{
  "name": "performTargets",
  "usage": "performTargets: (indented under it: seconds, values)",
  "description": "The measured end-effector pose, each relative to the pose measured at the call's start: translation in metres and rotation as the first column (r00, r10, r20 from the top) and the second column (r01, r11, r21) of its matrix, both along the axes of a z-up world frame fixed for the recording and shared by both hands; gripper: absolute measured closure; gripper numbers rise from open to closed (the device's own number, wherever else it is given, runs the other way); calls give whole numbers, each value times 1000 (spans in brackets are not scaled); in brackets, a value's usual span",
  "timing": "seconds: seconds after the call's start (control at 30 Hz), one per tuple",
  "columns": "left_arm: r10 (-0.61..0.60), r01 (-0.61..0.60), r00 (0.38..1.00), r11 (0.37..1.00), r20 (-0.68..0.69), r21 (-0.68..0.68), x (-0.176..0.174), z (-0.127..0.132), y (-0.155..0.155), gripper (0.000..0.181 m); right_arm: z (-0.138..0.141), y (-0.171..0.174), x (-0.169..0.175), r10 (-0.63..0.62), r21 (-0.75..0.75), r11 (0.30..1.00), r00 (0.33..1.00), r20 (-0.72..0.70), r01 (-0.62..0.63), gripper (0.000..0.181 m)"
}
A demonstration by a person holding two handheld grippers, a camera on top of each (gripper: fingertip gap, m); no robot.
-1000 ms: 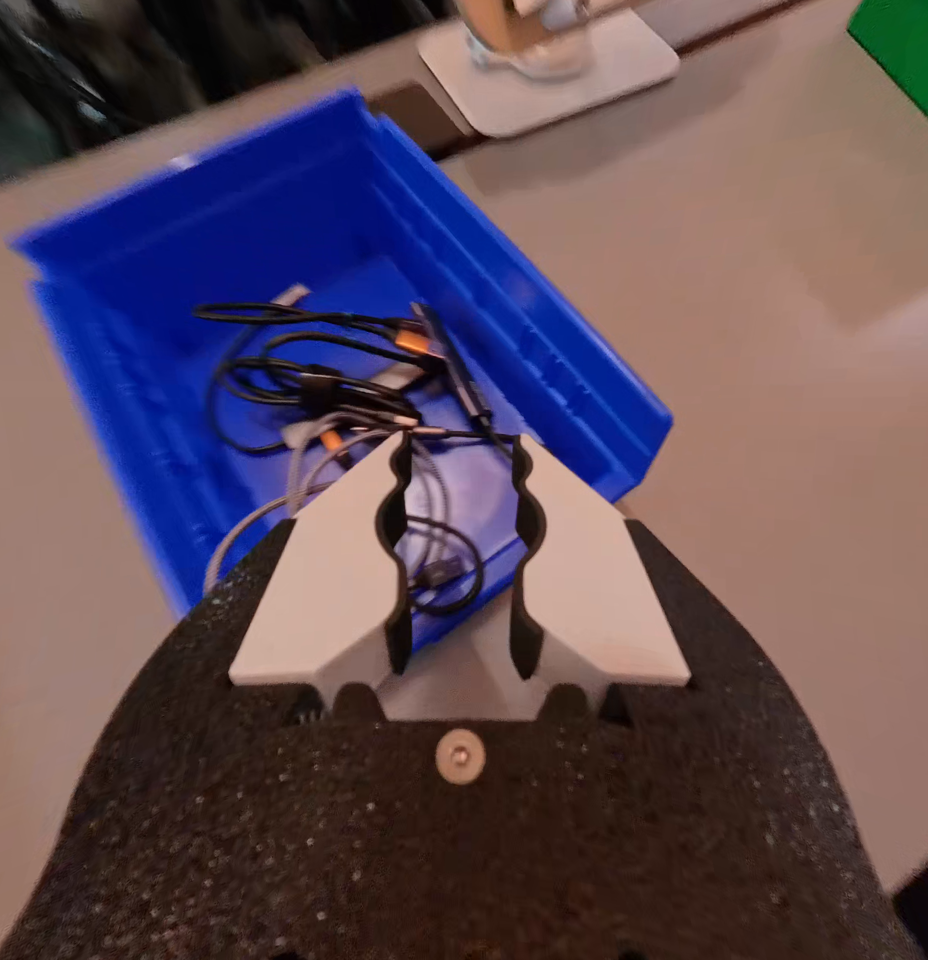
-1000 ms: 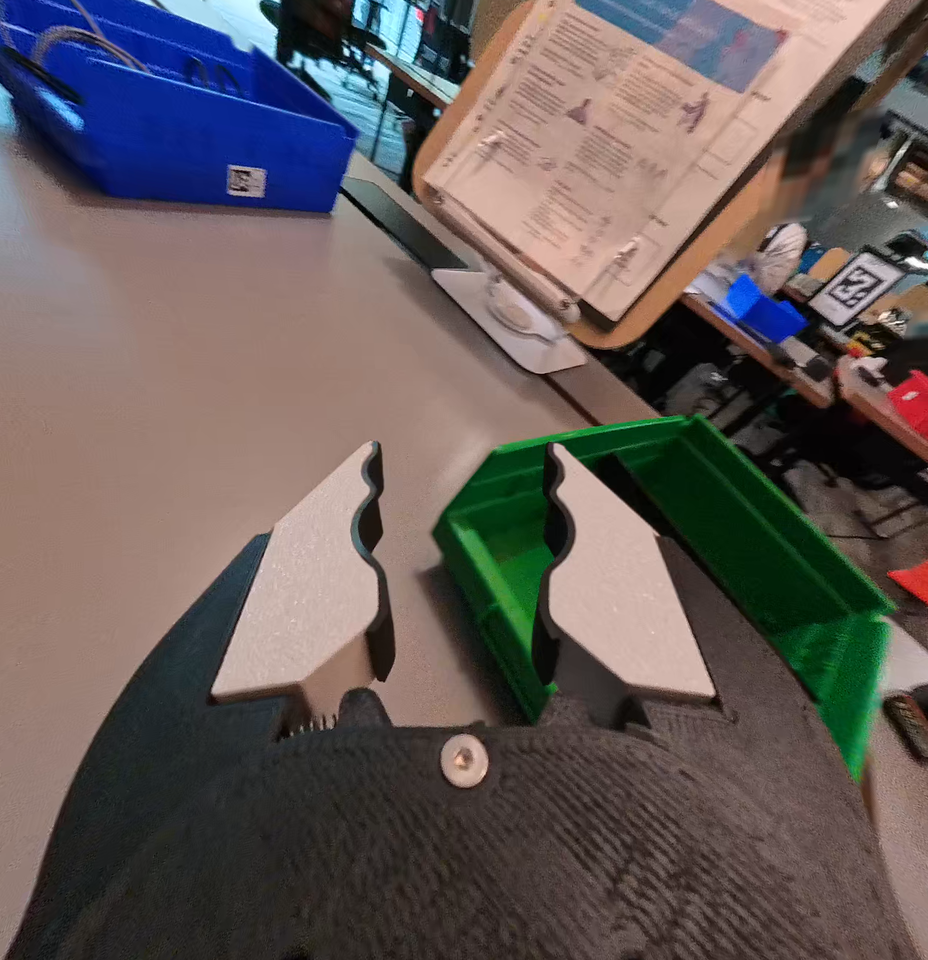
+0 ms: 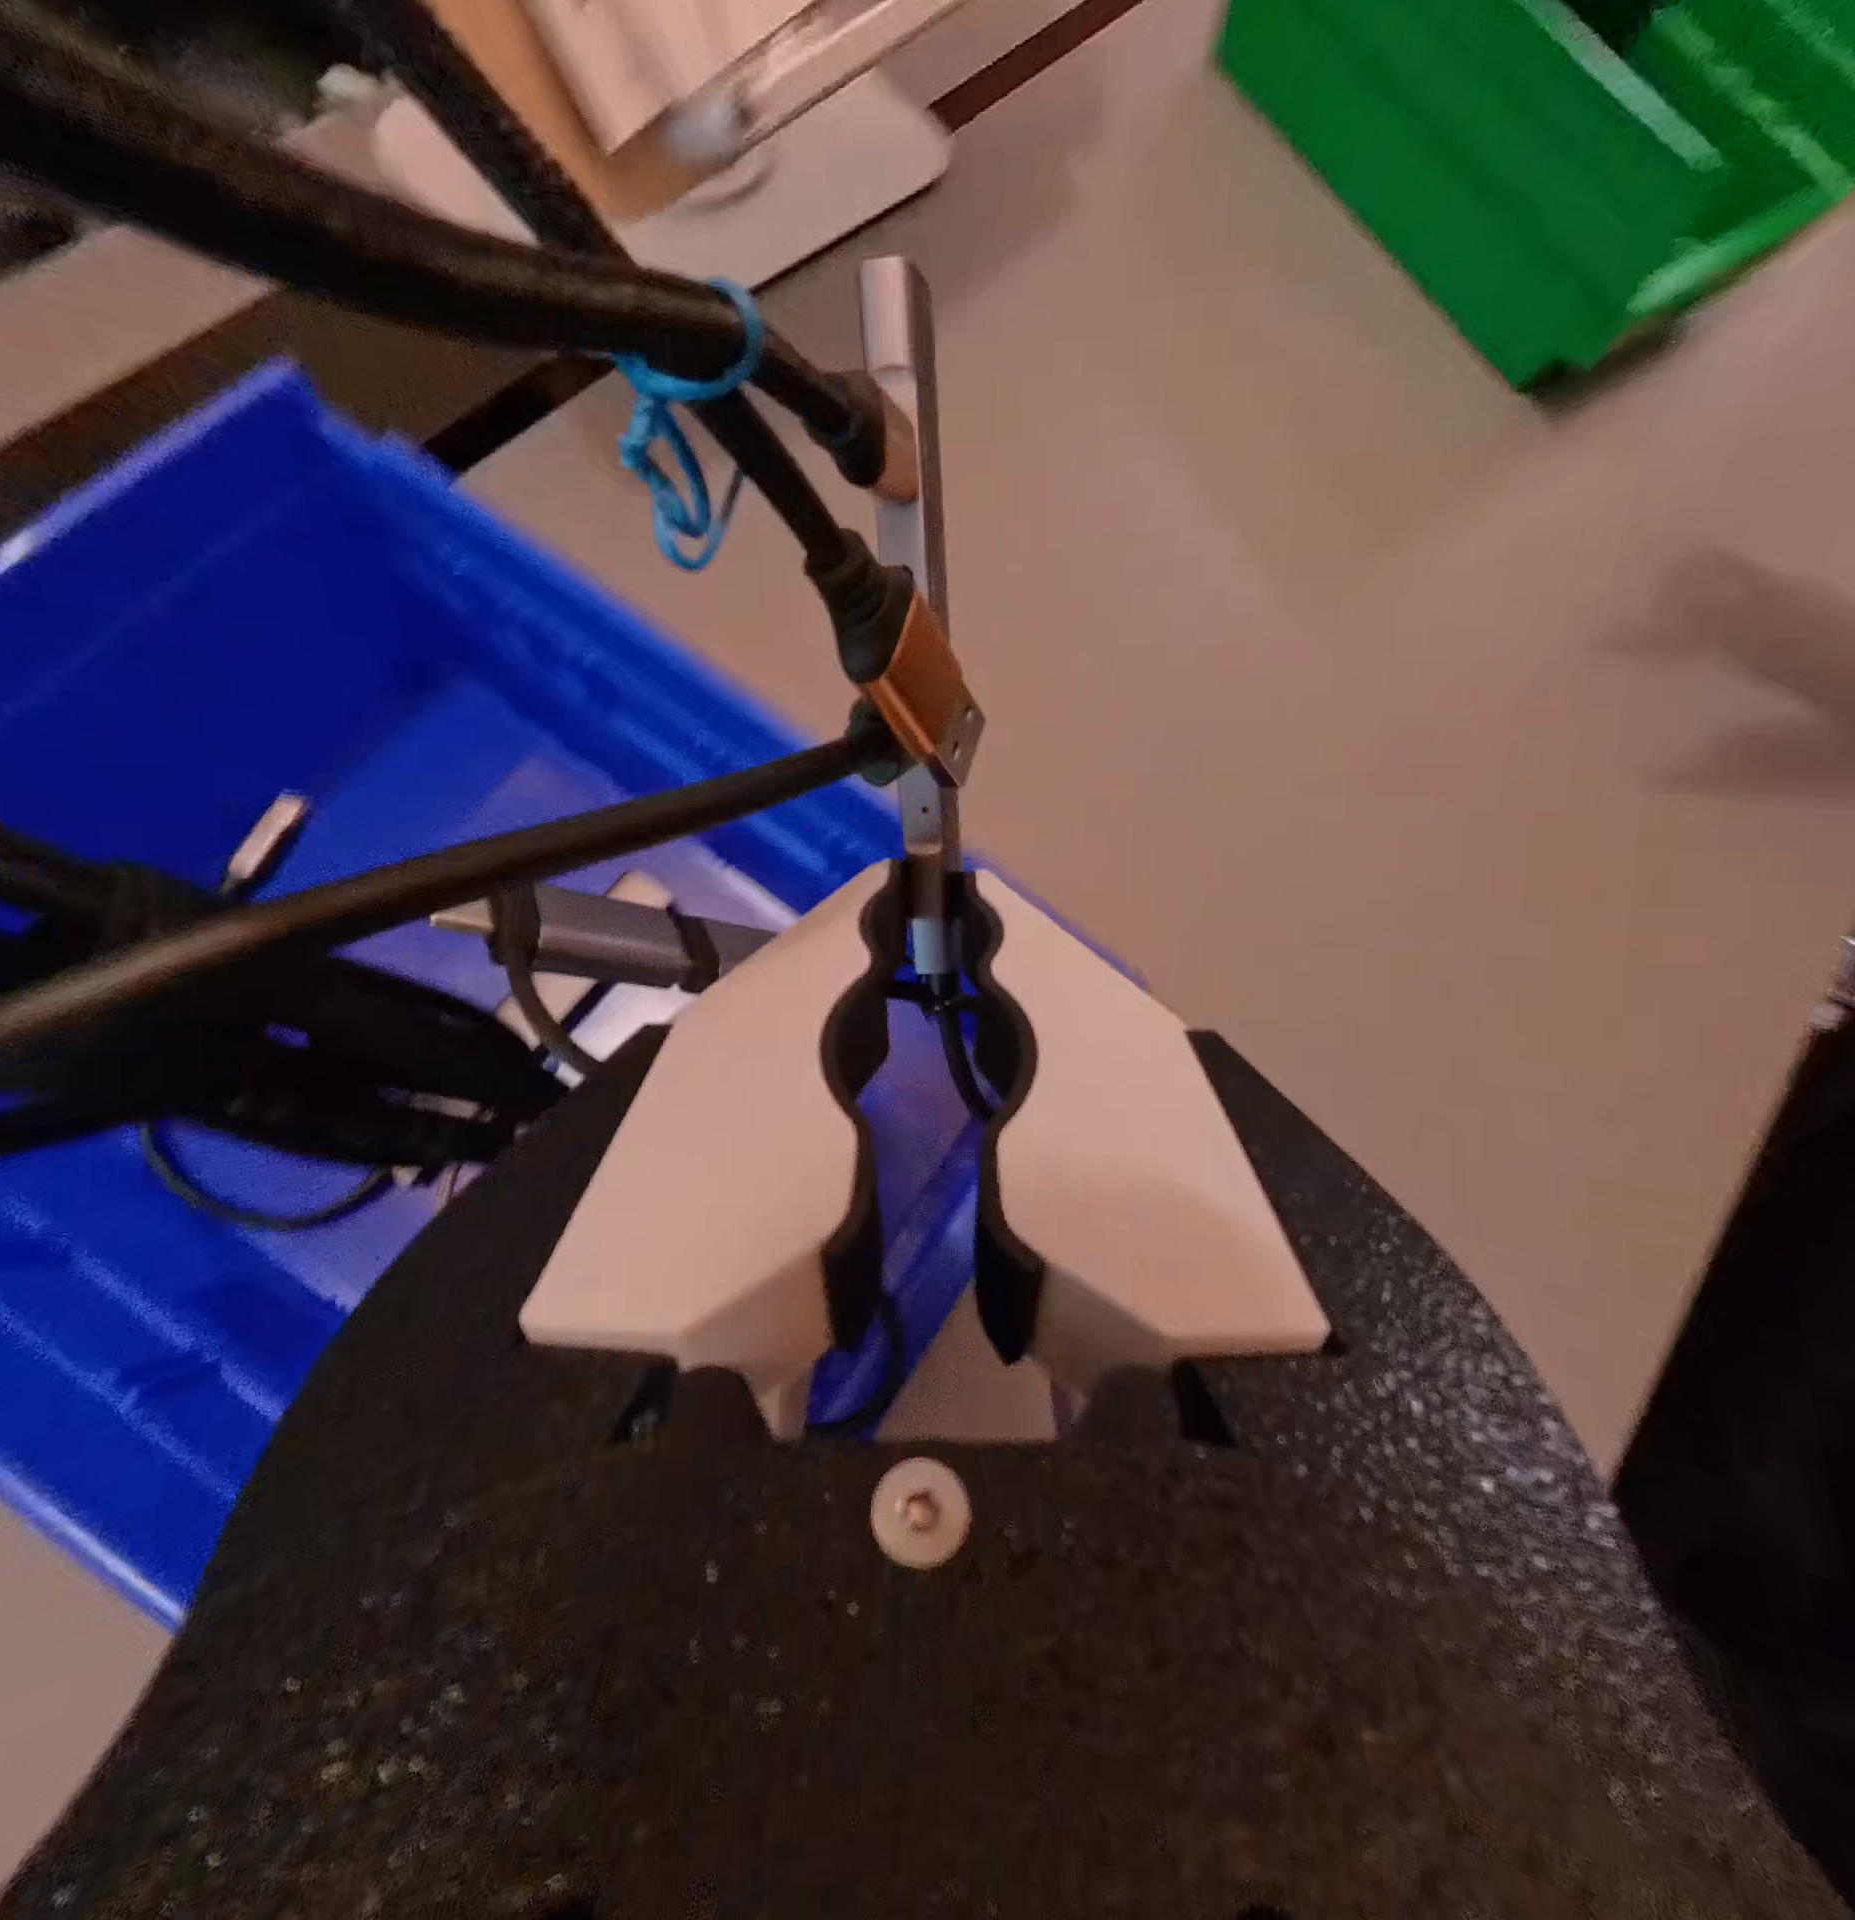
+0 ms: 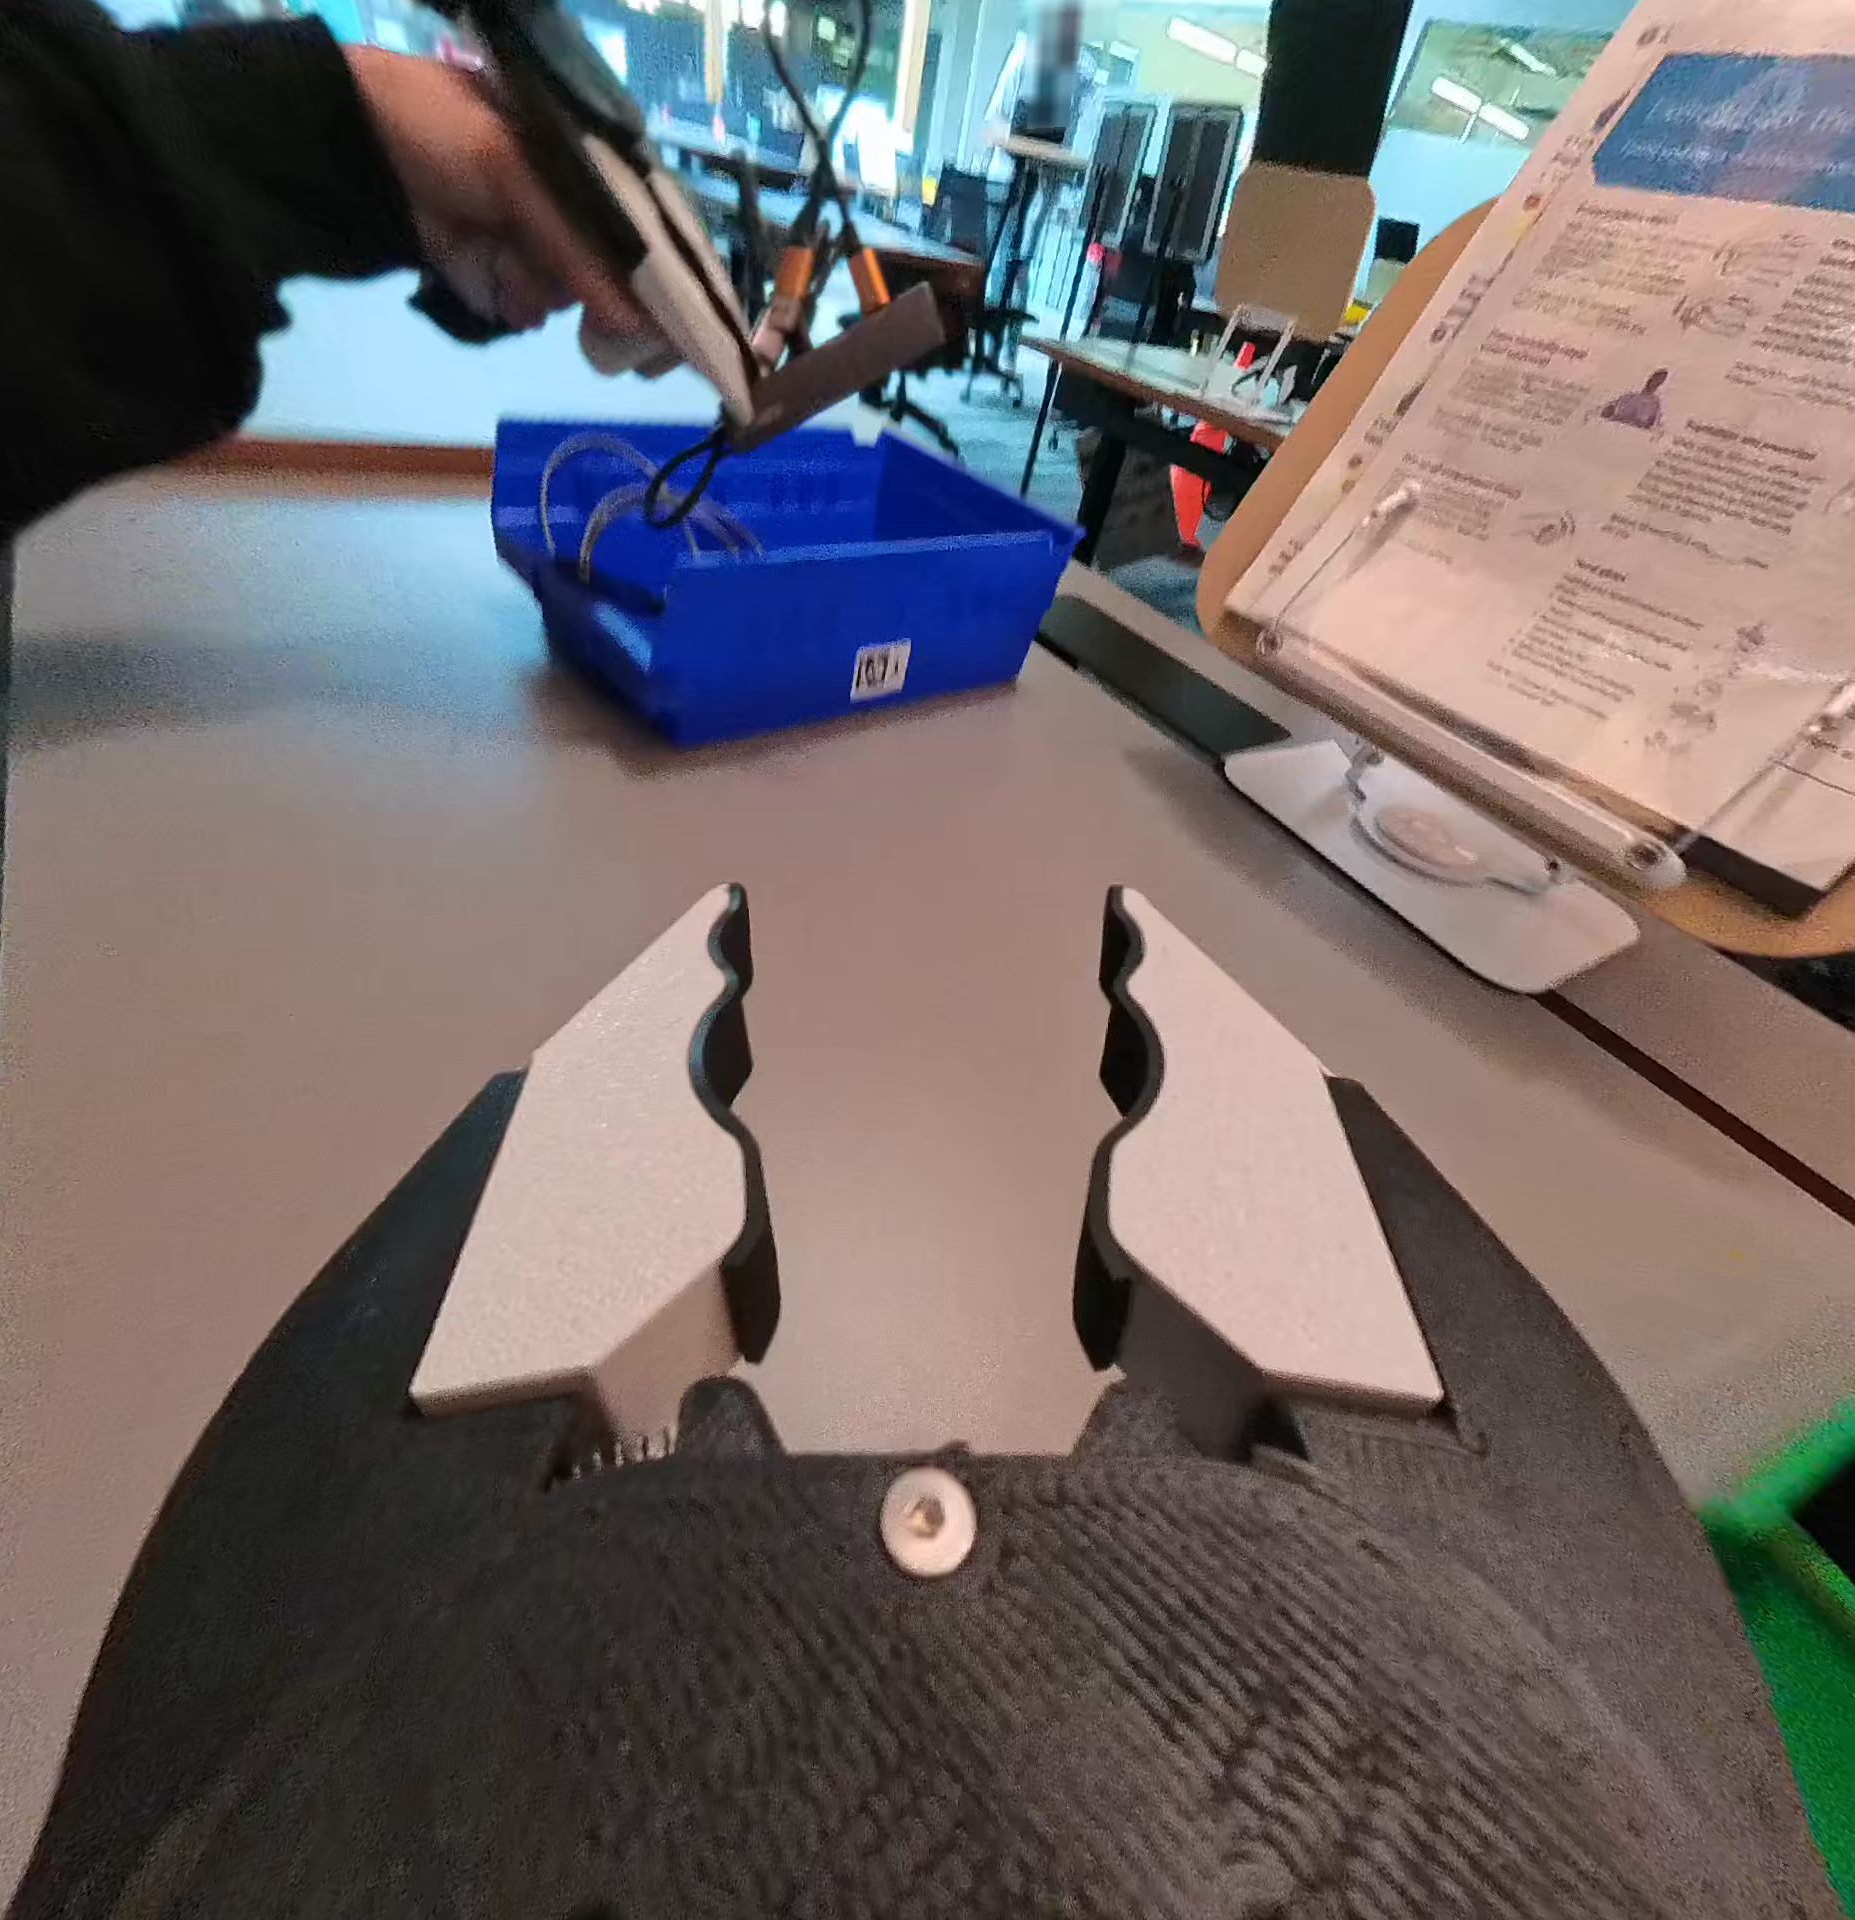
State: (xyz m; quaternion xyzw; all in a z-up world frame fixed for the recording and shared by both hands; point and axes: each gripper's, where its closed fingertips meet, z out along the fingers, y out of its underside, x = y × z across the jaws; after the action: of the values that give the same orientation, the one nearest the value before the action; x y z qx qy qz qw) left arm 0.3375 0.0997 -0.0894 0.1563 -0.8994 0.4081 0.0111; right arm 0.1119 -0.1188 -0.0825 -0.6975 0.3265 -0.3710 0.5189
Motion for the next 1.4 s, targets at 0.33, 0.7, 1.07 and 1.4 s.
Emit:
performTargets:
  seconds: [0.33,0.7,1.07,1.4]
  values:
    - [-556,530,819,828,143,184,-129,50,-71,174,47,75,69,201,291,938,980,-10,-189,100]
    - [-790,728,603,600,106,333,-183,1,-123,174,22,82,26,343,147,927,938,49,-346,173]
    - [-659,591,751,700,-43,-400,-196,69,-120,154,61,30,-3,325,201,887,871,368,-415,174]
    - [-679,96,324,716,-658,-691,-234,-13,-118,140,62,49,3,369,266,839,856,361,-474,174]
